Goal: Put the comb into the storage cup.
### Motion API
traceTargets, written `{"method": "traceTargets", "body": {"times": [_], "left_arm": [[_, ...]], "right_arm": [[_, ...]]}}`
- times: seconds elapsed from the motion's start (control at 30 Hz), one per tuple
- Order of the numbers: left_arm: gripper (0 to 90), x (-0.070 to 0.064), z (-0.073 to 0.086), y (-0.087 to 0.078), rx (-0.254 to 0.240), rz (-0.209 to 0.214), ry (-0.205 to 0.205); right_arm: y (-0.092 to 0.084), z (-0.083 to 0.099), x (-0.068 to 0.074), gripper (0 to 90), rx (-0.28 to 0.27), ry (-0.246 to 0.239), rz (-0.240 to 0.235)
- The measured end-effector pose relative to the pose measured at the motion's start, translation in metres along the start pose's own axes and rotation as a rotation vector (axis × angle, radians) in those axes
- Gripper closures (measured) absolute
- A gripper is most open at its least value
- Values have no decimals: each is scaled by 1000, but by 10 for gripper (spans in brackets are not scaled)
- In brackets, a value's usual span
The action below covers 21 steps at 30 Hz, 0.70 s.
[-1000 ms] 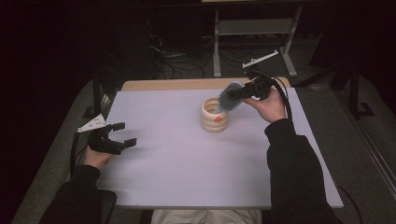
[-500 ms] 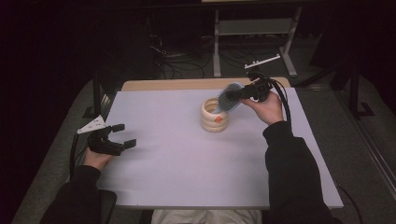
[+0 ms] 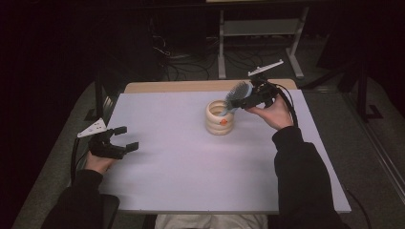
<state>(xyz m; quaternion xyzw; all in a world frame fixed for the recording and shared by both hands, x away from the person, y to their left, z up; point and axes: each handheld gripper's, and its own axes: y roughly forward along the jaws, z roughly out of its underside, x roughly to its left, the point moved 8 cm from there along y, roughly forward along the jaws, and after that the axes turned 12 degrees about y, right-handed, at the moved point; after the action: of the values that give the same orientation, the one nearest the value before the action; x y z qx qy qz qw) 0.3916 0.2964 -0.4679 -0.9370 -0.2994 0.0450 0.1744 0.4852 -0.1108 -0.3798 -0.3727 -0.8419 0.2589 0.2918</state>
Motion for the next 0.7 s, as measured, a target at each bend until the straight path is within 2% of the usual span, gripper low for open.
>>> {"method": "traceTargets", "body": {"times": [0.17, 0.27, 0.4, 0.7], "left_arm": [[0, -1, 1, 1, 6, 2, 0], [0, -1, 1, 1, 7, 3, 2], [0, -1, 2, 1, 8, 4, 1], [0, -1, 1, -2, -3, -8, -3]], "right_arm": [[-6, 4, -6, 0, -32, 6, 0], [-11, 7, -8, 0, -42, -18, 5], [-15, 11, -11, 0, -63, -21, -5], [-25, 21, -17, 0, -92, -15, -9]]}}
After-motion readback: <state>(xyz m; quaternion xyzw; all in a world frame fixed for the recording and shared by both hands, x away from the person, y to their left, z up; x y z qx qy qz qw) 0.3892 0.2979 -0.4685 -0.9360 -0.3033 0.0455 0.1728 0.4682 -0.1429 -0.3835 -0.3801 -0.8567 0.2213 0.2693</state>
